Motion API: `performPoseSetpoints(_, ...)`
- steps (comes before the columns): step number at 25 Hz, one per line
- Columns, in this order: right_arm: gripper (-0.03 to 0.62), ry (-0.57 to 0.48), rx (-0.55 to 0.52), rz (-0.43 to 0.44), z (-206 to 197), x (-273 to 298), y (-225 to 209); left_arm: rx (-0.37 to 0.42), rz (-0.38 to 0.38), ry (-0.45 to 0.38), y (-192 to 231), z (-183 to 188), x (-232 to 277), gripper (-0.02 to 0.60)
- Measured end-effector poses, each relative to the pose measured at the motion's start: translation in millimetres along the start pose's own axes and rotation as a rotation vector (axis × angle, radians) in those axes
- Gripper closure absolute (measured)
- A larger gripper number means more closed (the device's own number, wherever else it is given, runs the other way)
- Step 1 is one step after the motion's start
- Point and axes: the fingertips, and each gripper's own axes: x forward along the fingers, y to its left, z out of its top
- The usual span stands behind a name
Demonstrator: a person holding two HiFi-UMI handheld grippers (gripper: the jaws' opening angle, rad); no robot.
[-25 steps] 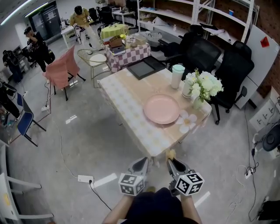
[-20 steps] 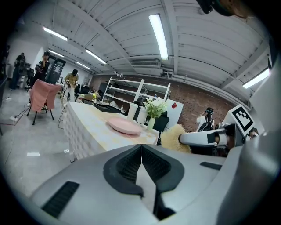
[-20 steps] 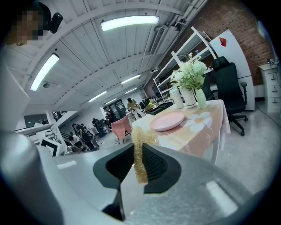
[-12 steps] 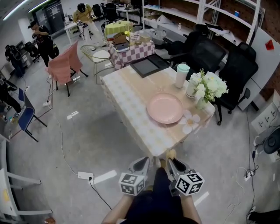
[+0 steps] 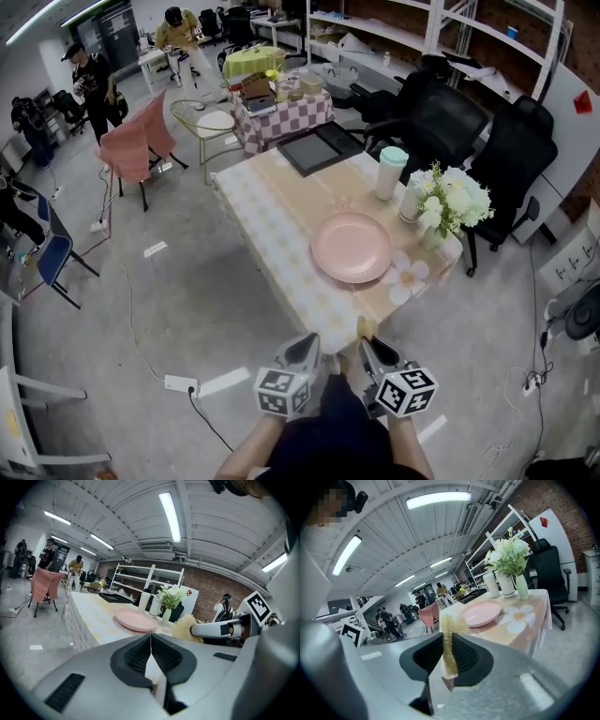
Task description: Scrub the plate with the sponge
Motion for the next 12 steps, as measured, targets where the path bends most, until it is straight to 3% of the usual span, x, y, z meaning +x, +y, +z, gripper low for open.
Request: performPoseSetpoints(12,0.534,0.022,-0.017,0.012,37,45,-34,-0.01,0.005,0.0,16,27,58,0.569)
